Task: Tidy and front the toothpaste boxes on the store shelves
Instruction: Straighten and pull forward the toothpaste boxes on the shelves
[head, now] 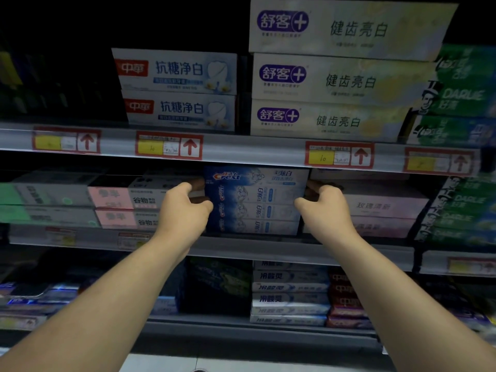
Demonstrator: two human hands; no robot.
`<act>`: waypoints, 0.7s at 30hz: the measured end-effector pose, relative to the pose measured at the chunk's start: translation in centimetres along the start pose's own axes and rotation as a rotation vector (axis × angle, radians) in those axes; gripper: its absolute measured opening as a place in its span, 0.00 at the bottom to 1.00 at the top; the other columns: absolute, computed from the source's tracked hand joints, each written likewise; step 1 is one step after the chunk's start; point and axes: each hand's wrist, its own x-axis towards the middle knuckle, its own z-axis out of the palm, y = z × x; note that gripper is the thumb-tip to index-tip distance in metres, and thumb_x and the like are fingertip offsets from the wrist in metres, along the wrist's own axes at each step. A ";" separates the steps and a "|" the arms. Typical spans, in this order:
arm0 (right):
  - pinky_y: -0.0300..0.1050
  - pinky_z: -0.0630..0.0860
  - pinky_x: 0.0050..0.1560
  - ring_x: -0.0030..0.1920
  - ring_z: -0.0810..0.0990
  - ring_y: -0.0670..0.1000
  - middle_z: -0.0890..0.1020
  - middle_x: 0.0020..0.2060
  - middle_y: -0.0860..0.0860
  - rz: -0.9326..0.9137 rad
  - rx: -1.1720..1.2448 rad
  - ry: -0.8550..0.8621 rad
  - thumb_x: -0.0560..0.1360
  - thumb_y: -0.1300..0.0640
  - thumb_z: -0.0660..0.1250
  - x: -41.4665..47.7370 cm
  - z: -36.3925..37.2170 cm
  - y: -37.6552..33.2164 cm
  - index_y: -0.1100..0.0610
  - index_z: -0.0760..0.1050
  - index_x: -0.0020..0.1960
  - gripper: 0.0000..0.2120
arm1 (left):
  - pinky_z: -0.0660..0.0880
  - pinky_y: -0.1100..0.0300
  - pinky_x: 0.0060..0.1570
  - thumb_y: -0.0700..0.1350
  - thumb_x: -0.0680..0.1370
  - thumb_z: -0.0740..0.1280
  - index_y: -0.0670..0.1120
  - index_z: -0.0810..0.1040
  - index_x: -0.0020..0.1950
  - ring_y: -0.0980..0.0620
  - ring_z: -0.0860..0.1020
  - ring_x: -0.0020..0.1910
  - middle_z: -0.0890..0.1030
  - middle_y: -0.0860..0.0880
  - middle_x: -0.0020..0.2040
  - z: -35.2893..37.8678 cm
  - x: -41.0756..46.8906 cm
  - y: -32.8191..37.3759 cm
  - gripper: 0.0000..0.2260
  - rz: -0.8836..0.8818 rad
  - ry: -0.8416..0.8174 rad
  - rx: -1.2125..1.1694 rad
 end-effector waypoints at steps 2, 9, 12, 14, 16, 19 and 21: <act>0.41 0.64 0.30 0.31 0.69 0.50 0.71 0.31 0.52 -0.003 -0.004 -0.001 0.77 0.63 0.67 0.0 0.1 0.0 0.58 0.67 0.38 0.11 | 0.66 0.75 0.23 0.37 0.80 0.67 0.42 0.68 0.77 0.61 0.66 0.32 0.70 0.58 0.36 0.1 -0.1 0.0 0.25 -0.008 0.000 0.002; 0.42 0.66 0.31 0.33 0.72 0.51 0.73 0.32 0.52 -0.013 -0.029 -0.027 0.77 0.61 0.67 -0.2 0.1 0.1 0.59 0.71 0.42 0.07 | 0.68 0.59 0.43 0.41 0.80 0.68 0.42 0.69 0.76 0.62 0.71 0.39 0.77 0.52 0.54 0.1 -0.1 0.4 0.24 0.005 -0.048 0.131; 0.42 0.67 0.31 0.33 0.73 0.51 0.75 0.33 0.52 -0.010 -0.040 -0.057 0.78 0.60 0.67 -0.3 -0.4 0.0 0.62 0.74 0.47 0.05 | 0.70 0.55 0.51 0.46 0.79 0.70 0.45 0.68 0.76 0.52 0.76 0.48 0.76 0.50 0.60 -0.3 -0.2 0.8 0.26 0.003 -0.107 0.196; 0.42 0.68 0.31 0.33 0.74 0.50 0.78 0.36 0.52 -0.023 -0.078 -0.095 0.79 0.59 0.68 -0.6 -0.9 -0.5 0.61 0.73 0.50 0.06 | 0.72 0.52 0.55 0.48 0.78 0.70 0.46 0.70 0.74 0.46 0.76 0.57 0.75 0.48 0.66 -0.6 -0.3 1.1 0.25 -0.008 -0.156 0.255; 0.43 0.72 0.34 0.36 0.76 0.50 0.79 0.41 0.50 -0.057 -0.136 -0.137 0.80 0.58 0.67 -1.1 -1.6 -0.9 0.57 0.74 0.59 0.10 | 0.72 0.54 0.50 0.46 0.78 0.69 0.46 0.73 0.66 0.47 0.76 0.54 0.74 0.48 0.64 -0.9 -0.6 1.4 0.17 -0.006 -0.197 0.306; 0.43 0.77 0.40 0.41 0.77 0.47 0.77 0.47 0.49 -0.094 -0.251 -0.171 0.81 0.58 0.67 -1.7 -2.6 -1.5 0.62 0.73 0.70 0.19 | 0.70 0.56 0.40 0.44 0.79 0.68 0.50 0.72 0.55 0.47 0.77 0.46 0.76 0.44 0.57 -1.3 -1.2 1.7 0.07 0.062 -0.231 0.419; 0.39 0.74 0.38 0.41 0.76 0.47 0.78 0.54 0.51 -0.131 -0.318 -0.185 0.81 0.56 0.67 -2.1 -3.5 -1.9 0.61 0.70 0.74 0.22 | 0.72 0.58 0.52 0.44 0.79 0.68 0.49 0.73 0.61 0.45 0.77 0.59 0.74 0.46 0.63 -1.8 -1.8 2.2 0.12 0.145 -0.271 0.538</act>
